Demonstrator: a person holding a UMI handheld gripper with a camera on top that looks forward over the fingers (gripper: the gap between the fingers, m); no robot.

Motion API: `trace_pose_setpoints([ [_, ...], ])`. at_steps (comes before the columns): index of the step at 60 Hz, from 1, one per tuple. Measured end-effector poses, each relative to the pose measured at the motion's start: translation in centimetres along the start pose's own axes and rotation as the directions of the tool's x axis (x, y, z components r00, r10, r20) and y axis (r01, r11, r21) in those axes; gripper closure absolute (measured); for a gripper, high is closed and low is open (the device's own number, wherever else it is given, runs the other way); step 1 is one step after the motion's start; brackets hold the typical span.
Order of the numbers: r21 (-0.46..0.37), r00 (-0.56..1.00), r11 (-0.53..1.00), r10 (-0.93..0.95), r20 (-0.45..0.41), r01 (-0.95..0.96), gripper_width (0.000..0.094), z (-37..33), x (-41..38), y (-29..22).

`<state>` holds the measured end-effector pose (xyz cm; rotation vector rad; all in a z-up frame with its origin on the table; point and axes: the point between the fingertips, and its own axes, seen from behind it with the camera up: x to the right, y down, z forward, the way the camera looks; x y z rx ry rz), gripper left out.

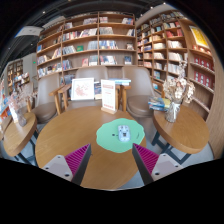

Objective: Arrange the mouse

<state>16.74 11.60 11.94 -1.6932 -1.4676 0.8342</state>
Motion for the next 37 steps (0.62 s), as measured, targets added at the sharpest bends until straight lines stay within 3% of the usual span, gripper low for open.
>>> trace_pose_setpoints([
  [12,-0.003,0.997,0.998,-0.061,0.036,0.061,0.0081,-6.1,-3.6,4.3],
  [25,-0.032,0.99,0.995,-0.087,0.109,0.091,0.0083,-8.2,-6.7,7.5],
  [37,-0.012,0.99,0.993,-0.113,0.079,0.115,0.0081,-8.5,-6.4,7.1],
])
